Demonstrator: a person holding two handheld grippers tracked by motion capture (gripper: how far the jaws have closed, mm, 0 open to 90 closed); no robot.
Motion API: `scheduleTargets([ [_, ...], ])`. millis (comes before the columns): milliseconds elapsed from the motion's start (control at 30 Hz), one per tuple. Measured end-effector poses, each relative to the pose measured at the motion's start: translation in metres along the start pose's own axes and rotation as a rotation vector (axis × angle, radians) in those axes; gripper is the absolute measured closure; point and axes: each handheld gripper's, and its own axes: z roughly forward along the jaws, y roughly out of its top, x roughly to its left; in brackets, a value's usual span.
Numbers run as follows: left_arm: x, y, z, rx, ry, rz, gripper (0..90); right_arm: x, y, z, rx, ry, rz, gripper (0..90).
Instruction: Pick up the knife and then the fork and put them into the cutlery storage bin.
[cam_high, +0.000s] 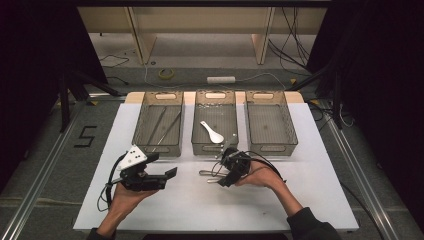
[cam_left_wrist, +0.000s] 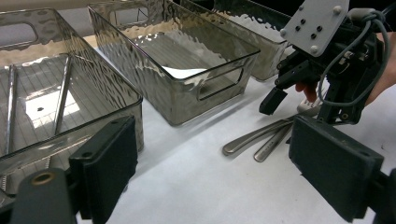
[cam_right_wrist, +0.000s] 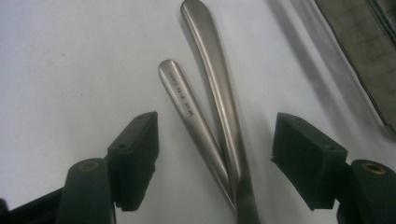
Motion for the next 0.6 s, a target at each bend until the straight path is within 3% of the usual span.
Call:
scheduleTargets([
  [600, -0.001, -0.0002, 0.0005, 0.003, 0.002, 0.004, 14.9, -0.0032, -0.0004, 0.0013, 0.012, 0.007, -0.003, 43.6],
])
